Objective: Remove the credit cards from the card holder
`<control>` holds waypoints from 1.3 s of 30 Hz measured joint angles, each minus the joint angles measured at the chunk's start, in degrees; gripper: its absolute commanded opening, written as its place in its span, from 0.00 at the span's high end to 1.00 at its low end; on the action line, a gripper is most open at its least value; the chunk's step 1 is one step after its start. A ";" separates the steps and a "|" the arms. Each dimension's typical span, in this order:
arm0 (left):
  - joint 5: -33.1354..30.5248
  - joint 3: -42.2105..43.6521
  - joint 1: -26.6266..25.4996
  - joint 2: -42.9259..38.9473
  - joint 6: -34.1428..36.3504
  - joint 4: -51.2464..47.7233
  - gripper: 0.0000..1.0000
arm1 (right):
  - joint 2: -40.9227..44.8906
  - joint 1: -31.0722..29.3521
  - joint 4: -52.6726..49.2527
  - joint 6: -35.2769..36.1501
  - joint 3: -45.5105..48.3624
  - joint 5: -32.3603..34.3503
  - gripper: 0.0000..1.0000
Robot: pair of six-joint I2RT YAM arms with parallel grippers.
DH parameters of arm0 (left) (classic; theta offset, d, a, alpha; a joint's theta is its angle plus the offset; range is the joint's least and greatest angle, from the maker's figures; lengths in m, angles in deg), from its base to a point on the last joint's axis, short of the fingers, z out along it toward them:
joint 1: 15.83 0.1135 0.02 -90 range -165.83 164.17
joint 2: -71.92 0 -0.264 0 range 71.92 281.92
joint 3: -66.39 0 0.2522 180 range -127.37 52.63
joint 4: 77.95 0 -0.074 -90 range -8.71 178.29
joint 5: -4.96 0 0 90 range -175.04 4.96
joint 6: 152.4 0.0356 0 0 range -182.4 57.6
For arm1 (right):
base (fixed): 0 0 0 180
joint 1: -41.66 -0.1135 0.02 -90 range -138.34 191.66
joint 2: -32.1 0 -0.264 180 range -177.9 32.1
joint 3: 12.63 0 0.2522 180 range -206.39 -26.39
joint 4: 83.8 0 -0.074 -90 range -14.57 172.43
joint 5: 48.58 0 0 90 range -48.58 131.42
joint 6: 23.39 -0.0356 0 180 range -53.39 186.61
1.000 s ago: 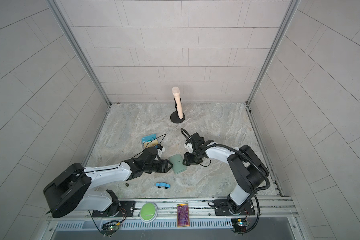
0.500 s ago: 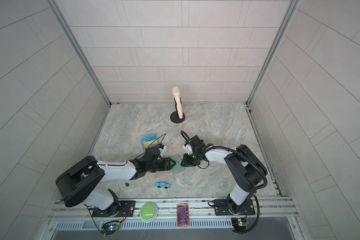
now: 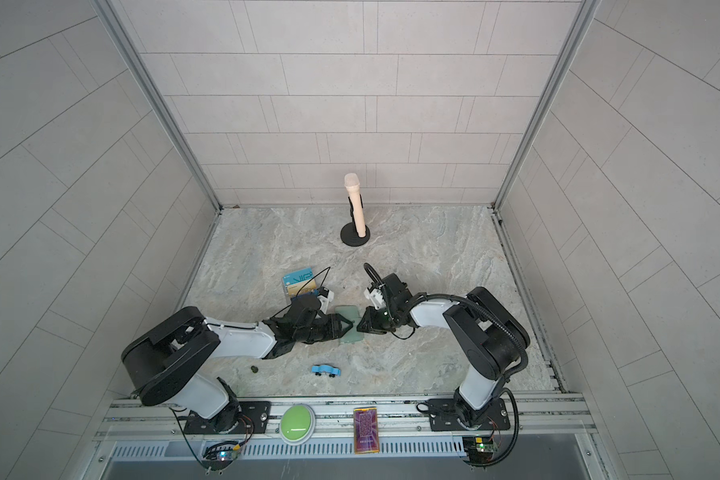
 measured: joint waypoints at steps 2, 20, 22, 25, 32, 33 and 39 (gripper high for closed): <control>0.17 0.00 0.02 0.00 -0.20 -0.07 0.63 | 0.00 0.00 0.11 -0.39 0.00 0.07 0.80; 2.25 -0.07 0.02 -3.30 0.52 -2.67 0.68 | 0.13 0.00 2.56 -1.42 0.63 2.36 0.79; 2.25 -0.09 0.02 -3.48 0.61 -2.84 0.71 | 0.15 0.00 2.62 -1.42 0.61 2.58 0.79; 2.10 -0.13 0.02 -3.50 0.83 -3.37 0.77 | 0.28 0.00 2.60 -1.40 0.61 2.78 0.79; 2.29 -0.42 -0.09 -3.61 0.81 -3.52 0.88 | 5.38 -0.02 -4.37 3.37 0.37 6.91 0.70; 2.36 -0.44 -0.17 -3.78 0.90 -3.61 0.89 | 6.91 -0.02 -6.34 4.37 0.04 7.93 0.68; 2.32 -1.55 -0.20 -6.14 2.32 -6.08 0.94 | 17.09 0.00 -15.56 9.57 -5.60 11.78 0.51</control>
